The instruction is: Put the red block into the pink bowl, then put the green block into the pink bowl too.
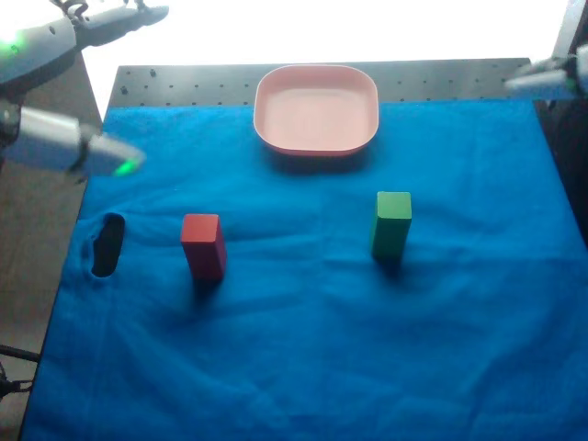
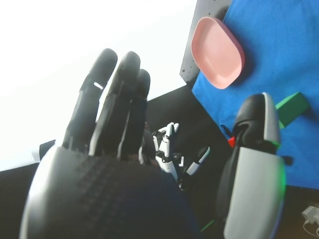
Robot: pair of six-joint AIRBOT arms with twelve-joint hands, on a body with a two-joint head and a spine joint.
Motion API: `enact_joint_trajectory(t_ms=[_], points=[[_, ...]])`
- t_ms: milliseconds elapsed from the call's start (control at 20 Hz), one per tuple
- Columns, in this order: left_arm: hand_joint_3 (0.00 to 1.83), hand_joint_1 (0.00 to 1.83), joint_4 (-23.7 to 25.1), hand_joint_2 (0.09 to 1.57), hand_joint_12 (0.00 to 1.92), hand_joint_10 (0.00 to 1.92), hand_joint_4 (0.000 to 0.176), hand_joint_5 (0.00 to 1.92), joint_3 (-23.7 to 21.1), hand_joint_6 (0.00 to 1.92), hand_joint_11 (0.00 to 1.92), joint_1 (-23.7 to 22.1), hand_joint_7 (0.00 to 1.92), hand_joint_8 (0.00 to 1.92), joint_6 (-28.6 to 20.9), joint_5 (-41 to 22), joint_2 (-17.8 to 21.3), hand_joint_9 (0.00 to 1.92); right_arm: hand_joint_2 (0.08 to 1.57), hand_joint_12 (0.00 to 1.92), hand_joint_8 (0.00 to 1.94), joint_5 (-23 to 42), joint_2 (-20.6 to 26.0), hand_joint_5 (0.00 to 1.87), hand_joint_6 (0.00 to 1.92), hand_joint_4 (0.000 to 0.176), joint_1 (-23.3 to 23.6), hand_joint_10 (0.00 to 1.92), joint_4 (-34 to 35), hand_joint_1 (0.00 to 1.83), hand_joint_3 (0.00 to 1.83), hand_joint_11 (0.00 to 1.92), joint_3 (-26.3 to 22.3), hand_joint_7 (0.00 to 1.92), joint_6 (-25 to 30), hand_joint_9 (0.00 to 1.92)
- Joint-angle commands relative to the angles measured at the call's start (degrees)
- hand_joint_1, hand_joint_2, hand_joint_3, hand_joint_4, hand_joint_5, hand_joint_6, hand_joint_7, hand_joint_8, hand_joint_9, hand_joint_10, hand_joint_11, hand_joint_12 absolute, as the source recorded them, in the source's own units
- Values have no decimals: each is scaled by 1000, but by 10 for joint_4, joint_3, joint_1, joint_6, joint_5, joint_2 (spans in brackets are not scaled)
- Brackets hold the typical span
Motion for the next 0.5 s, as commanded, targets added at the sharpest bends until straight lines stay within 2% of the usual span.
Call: enact_joint_trajectory(t_ms=[0, 50, 100, 250, 350, 400, 450], points=[[4, 0, -9, 989, 169, 1, 77, 0, 3, 0, 0, -10, 0, 0, 0, -69, -4, 8, 988, 304, 7, 54, -1, 18, 3, 0, 11, 11, 7, 0, 18, 0, 0, 58, -1, 45], [0, 0, -9, 976, 160, 2, 84, 0, 4, 0, 0, -10, 0, 0, 0, -68, -6, 11, 985, 302, 6, 54, -1, 18, 3, 0, 11, 11, 7, 0, 14, 0, 0, 60, -1, 46], [0, 0, -9, 976, 190, 3, 90, 0, 5, 0, 0, -10, 0, 0, 0, -68, -7, 21, 988, 381, 6, 54, -1, 24, 2, 0, 11, 12, 7, 0, 8, 0, 0, 76, -1, 69], [2, 0, -8, 977, 243, 5, 71, 0, 3, 0, 0, -10, 2, 0, 0, -71, -8, 41, 993, 381, 1, 54, -1, 14, 0, 0, 11, 3, 7, 0, 4, 0, 0, 60, -1, 61], [3, 0, -4, 983, 223, 2, 66, 0, -1, 0, 0, -10, 0, 0, 0, -74, -8, 38, 999, 343, 1, 54, -2, 19, 1, 0, 11, 0, 7, 0, 3, 0, 0, 61, -1, 57], [0, 0, 2, 982, 305, 3, 72, 0, -3, 0, 0, -10, 0, 0, 0, -72, -9, 53, 988, 402, 3, 54, -3, 17, 1, 0, 11, 5, 7, 0, 0, 0, 0, 72, -1, 75], [0, 5, 6, 965, 320, 1, 69, 0, -5, 0, 0, -9, 0, 0, 0, -72, -14, 52, 973, 437, 0, 54, -3, 5, 0, 0, 11, 2, 7, 0, 0, 0, 1, 68, -1, 71]])
